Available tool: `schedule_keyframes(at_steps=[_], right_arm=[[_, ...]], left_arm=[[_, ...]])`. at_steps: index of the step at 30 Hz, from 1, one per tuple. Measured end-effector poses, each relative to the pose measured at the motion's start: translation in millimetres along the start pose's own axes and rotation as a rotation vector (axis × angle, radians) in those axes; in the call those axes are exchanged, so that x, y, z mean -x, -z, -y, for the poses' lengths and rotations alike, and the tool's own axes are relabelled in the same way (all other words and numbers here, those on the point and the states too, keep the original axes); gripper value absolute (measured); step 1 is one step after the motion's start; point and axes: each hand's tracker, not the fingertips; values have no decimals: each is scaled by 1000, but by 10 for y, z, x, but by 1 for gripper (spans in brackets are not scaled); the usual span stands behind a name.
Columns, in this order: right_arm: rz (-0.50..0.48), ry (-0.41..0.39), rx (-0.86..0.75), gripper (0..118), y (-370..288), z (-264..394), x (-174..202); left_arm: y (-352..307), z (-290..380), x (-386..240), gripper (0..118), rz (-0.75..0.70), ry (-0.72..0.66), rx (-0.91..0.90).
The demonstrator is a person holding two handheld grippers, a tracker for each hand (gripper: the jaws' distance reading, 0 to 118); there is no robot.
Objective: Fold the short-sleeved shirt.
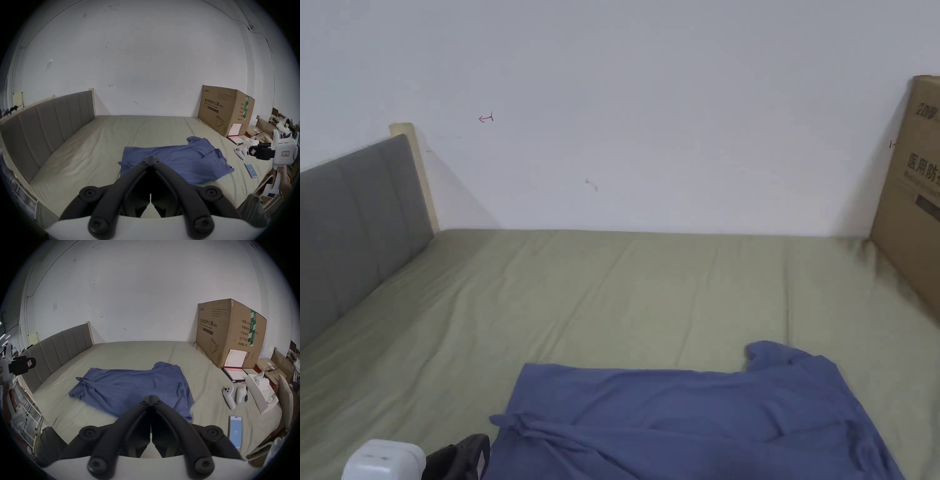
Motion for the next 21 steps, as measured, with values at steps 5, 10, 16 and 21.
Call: schedule_keyframes(at_steps=[5, 10, 16, 21], right_arm=[[-8, 14, 0, 0, -1, -37, -11], [-41, 86, 31, 0, 39, -31, -118], [-21, 134, 88, 0, 115, 158, -283], [19, 150, 145, 0, 137, 302, -440]], left_arm=[[183, 7, 152, 0, 5, -30, 73], [907, 188, 552, 28, 56, -145, 263], [2034, 734, 905, 63, 26, -206, 474], [2551, 1027, 973, 51, 13, -269, 585]])
